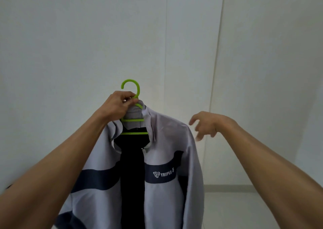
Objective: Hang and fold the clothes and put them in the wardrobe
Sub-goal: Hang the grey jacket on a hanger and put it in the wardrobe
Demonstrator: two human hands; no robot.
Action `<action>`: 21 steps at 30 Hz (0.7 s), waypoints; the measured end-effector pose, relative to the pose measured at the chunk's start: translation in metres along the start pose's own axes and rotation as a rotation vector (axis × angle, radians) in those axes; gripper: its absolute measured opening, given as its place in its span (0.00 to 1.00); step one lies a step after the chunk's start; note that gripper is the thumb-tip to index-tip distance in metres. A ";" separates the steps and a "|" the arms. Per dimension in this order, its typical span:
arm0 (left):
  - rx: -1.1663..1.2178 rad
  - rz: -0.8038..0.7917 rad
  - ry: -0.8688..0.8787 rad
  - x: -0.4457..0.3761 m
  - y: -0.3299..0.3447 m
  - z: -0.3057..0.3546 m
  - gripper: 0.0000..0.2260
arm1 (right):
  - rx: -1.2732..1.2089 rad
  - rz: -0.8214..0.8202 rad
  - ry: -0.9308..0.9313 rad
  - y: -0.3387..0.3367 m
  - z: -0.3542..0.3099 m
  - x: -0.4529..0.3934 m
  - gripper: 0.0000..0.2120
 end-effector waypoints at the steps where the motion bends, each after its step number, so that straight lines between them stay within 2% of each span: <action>1: -0.003 -0.004 0.006 0.000 0.000 0.001 0.06 | -0.105 0.034 -0.064 0.004 -0.004 -0.001 0.33; 3: -0.005 -0.011 0.014 0.001 0.002 0.004 0.07 | -0.141 0.159 -0.223 0.008 -0.019 -0.005 0.29; 7: 0.005 -0.026 0.028 0.002 0.009 0.017 0.05 | -0.087 0.287 -0.397 0.021 -0.052 -0.020 0.11; 10: 0.003 -0.021 0.019 0.004 0.005 0.021 0.05 | -0.109 0.398 -0.442 0.028 -0.062 -0.026 0.16; 13: 0.124 -0.090 -0.003 0.008 -0.005 0.023 0.07 | -0.164 0.519 -0.472 0.025 -0.060 -0.026 0.14; 16: 0.200 -0.143 -0.169 0.011 -0.020 0.006 0.17 | -0.172 0.573 -0.466 0.017 -0.054 -0.024 0.11; 17: 0.155 -0.153 -0.226 0.013 -0.024 -0.007 0.19 | -0.164 0.589 -0.458 0.015 -0.051 -0.023 0.10; 19: -0.032 -0.172 -0.228 0.023 -0.029 -0.035 0.22 | -0.151 0.618 -0.442 0.009 -0.040 -0.019 0.10; 21: -0.188 -0.152 -0.200 0.031 -0.025 -0.052 0.17 | -0.149 0.628 -0.414 0.001 -0.029 -0.015 0.10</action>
Point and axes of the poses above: each hand's wrist, its own x-axis away from the middle knuckle, its own y-axis out of the palm, z = x × y, the point moved 2 cm from there along -x, towards the middle knuckle, and after that the axes turned 11 degrees about -y, right-handed, at the moved point
